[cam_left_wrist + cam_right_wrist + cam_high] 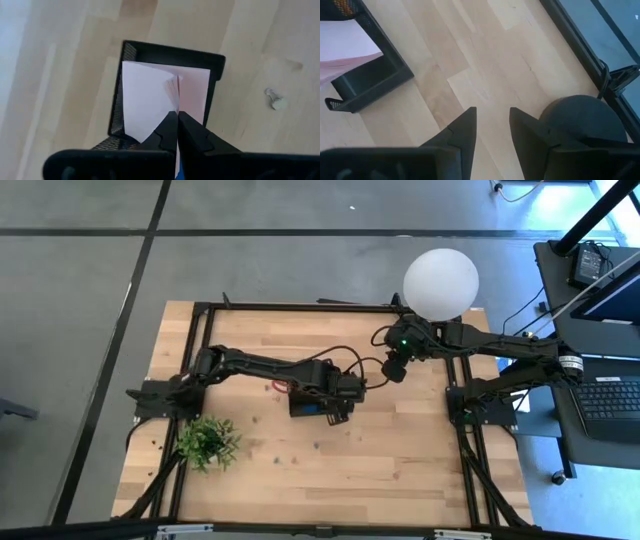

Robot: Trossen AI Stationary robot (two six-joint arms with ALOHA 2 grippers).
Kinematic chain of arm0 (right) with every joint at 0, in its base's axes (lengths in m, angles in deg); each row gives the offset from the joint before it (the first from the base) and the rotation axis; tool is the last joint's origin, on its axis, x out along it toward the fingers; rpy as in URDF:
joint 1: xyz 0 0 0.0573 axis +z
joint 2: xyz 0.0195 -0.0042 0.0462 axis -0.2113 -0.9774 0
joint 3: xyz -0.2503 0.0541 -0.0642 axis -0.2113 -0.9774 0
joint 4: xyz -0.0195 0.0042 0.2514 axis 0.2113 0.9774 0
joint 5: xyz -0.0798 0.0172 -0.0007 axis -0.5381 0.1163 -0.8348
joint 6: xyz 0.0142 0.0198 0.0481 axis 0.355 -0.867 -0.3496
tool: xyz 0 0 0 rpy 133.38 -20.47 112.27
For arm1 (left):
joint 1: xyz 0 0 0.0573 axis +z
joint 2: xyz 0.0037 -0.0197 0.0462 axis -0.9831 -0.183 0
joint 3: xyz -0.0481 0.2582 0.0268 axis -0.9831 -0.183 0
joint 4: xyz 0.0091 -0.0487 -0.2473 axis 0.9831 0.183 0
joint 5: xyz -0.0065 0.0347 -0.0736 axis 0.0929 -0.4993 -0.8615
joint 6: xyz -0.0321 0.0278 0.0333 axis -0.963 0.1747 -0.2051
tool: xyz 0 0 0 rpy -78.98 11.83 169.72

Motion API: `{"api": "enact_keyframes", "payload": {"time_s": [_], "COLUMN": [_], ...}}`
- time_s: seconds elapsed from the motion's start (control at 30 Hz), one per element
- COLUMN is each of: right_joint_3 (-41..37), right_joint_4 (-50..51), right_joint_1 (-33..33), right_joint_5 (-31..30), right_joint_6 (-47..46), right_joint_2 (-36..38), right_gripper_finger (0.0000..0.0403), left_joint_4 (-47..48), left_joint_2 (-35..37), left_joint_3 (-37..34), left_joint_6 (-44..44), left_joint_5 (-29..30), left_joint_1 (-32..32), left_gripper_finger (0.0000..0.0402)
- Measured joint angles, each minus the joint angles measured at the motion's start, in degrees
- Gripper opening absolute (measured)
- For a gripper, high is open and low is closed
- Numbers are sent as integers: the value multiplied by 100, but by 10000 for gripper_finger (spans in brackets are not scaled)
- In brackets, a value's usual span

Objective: Pick and place office supplies into organizer
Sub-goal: Put the pink sticky notes into the black desk organizer

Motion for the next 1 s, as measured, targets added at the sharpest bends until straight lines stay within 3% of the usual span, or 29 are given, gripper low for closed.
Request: {"api": "enact_keyframes", "payload": {"time_s": [0.27,1.0], "right_joint_3": [-1,-1], "right_joint_4": [5,25], "right_joint_1": [0,0], "right_joint_5": [-2,0], "right_joint_6": [-13,-15], "right_joint_2": [0,0], "right_gripper_finger": [122,122], "left_joint_4": [-24,-226], "left_joint_2": [-184,-433], "left_joint_3": [-1,-2], "left_joint_6": [244,350], "left_joint_5": [121,-408], "left_joint_1": [38,226], "left_gripper_finger": [2,12]}}
